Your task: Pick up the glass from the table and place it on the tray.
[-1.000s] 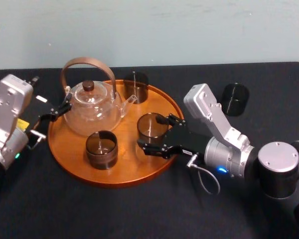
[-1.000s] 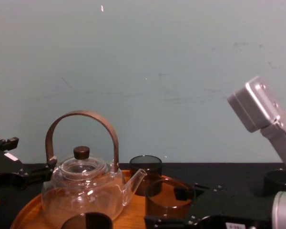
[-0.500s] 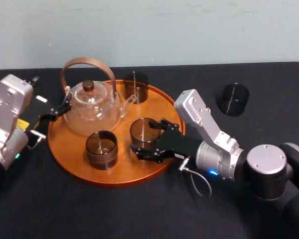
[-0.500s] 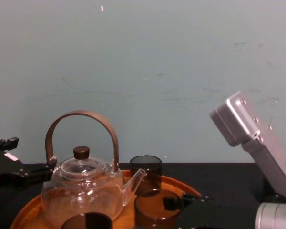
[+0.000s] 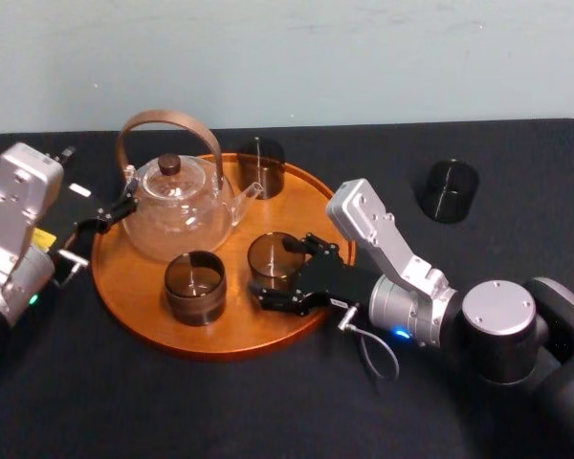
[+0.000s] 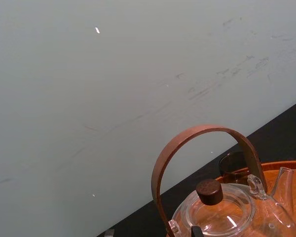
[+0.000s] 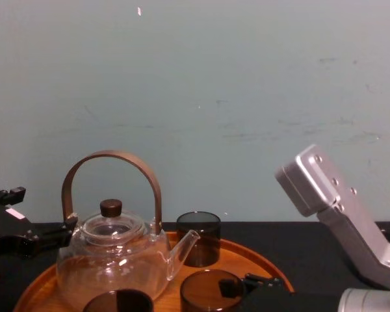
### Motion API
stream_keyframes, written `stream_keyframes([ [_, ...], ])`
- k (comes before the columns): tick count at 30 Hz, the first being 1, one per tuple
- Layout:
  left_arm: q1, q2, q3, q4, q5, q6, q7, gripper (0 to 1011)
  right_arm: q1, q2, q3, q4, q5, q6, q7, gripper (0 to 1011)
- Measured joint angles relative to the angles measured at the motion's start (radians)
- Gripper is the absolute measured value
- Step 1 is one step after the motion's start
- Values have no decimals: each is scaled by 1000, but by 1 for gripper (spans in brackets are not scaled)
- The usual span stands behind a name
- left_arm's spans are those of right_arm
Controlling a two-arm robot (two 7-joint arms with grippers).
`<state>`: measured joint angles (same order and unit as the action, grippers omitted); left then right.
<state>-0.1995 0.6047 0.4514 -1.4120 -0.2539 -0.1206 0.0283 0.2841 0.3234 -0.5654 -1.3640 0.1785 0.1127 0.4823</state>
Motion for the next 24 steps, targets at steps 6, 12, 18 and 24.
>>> stream_keyframes([
  [6,0,0,0,0,0,0,0,1010,3,-6,-1,10,-2,-2,2,907],
  [12,0,0,0,0,0,0,0,1010,3,-10,-6,12,-10,-5,2,908],
  [18,0,0,0,0,0,0,0,1009,3,-10,-5,12,-10,-5,2,908],
  [24,0,0,0,0,0,0,0,1009,2,-10,-5,12,-9,-5,2,907],
])
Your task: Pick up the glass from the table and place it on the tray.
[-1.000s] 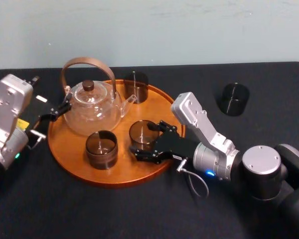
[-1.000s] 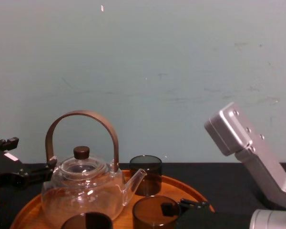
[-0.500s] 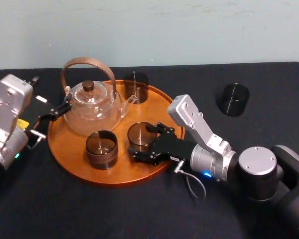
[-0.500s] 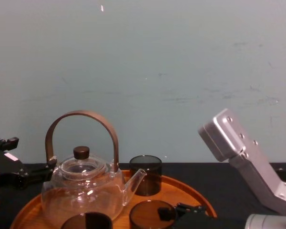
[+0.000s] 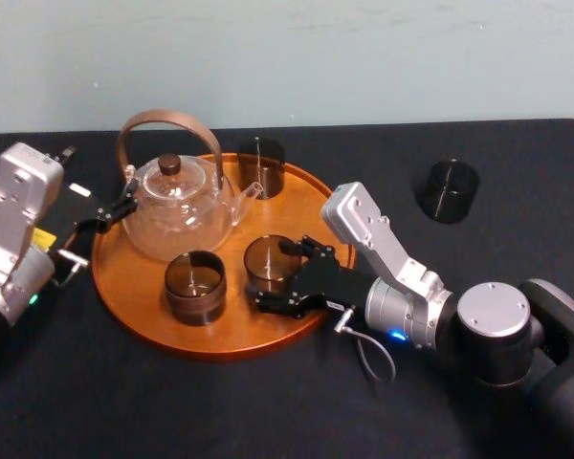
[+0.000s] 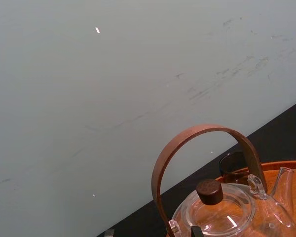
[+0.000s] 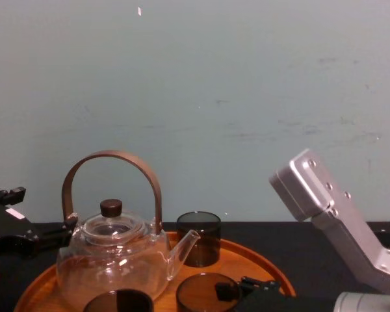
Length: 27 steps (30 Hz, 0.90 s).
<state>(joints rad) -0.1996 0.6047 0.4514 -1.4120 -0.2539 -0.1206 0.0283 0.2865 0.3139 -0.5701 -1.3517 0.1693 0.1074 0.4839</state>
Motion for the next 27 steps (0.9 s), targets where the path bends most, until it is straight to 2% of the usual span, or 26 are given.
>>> stream_keyframes([
  [27,0,0,0,0,0,0,0,1009,-1,-7,1,15,13,-4,10,907],
])
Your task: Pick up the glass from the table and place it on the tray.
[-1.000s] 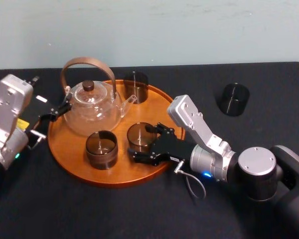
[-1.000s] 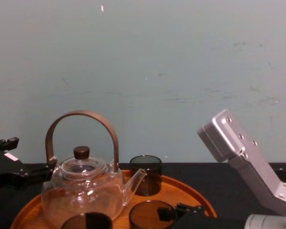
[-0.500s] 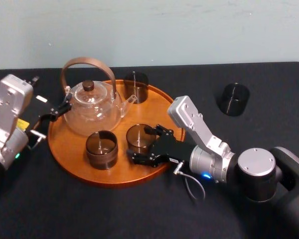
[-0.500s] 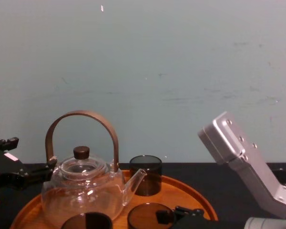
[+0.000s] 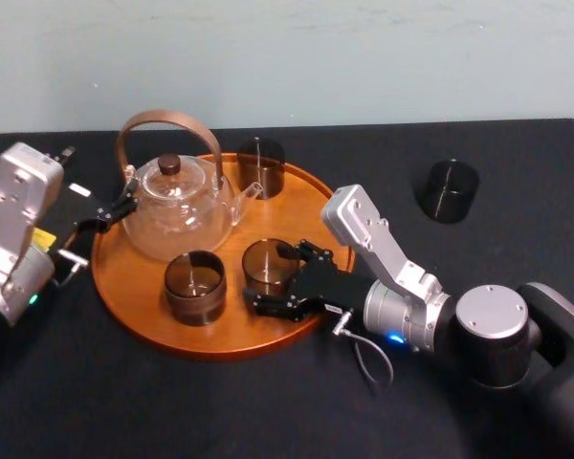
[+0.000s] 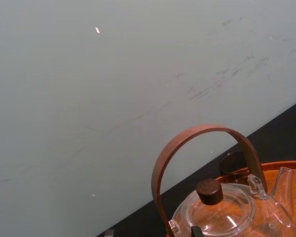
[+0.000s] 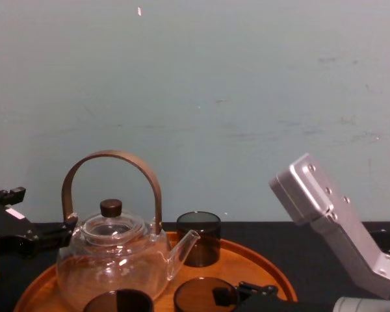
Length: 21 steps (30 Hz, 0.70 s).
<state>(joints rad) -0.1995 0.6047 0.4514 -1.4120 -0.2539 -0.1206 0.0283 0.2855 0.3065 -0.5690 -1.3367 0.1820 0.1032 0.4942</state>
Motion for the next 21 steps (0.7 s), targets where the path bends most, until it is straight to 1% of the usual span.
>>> stream_keyframes([
  [6,0,0,0,0,0,0,0,1010,0,0,0,0,0,0,0,911],
  [10,0,0,0,0,0,0,0,1010,0,1,0,-1,1,0,0,999],
  [17,0,0,0,0,0,0,0,1009,0,1,1,-1,2,0,1,1002],
  [21,0,0,0,0,0,0,0,1009,-2,2,5,-2,15,10,5,1003],
])
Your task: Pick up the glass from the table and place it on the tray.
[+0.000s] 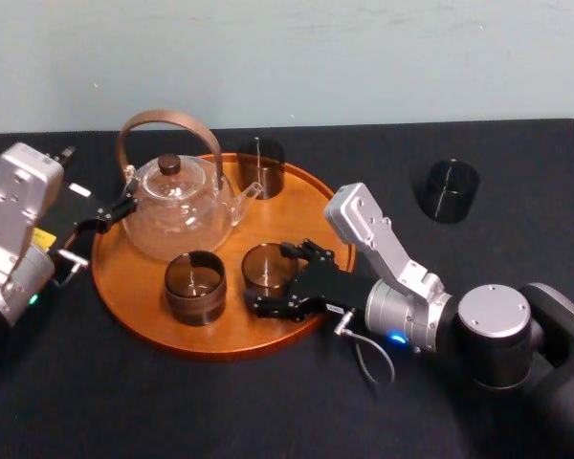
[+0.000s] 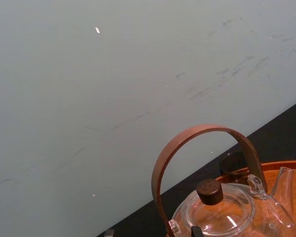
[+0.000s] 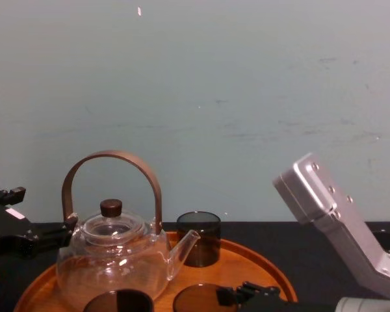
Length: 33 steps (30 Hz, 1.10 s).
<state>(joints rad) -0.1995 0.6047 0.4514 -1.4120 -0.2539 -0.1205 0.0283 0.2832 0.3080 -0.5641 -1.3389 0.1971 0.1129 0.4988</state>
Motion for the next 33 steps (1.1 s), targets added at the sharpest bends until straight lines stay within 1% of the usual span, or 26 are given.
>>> stream_keyframes([
  [6,0,0,0,0,0,0,0,1009,-7,6,6,-7,10,18,-1,1002],
  [10,0,0,0,0,0,0,0,1010,-22,20,11,-25,16,36,-7,1002],
  [16,0,0,0,0,0,0,0,1010,-42,41,18,-51,20,48,-12,1002],
  [22,0,0,0,0,0,0,0,1009,-73,77,34,-98,25,56,-19,1002],
  [23,0,0,0,0,0,0,0,1009,-85,89,41,-114,27,59,-22,1002],
  [25,0,0,0,0,0,0,0,1009,-96,100,49,-128,30,62,-25,1002],
  [28,0,0,0,0,0,0,0,1010,-127,131,70,-168,40,66,-29,1003],
  [29,0,0,0,0,0,0,0,1010,-127,131,70,-168,40,66,-29,1002],
  [33,0,0,0,0,0,0,0,1010,-163,173,96,-213,57,78,-27,1002],
])
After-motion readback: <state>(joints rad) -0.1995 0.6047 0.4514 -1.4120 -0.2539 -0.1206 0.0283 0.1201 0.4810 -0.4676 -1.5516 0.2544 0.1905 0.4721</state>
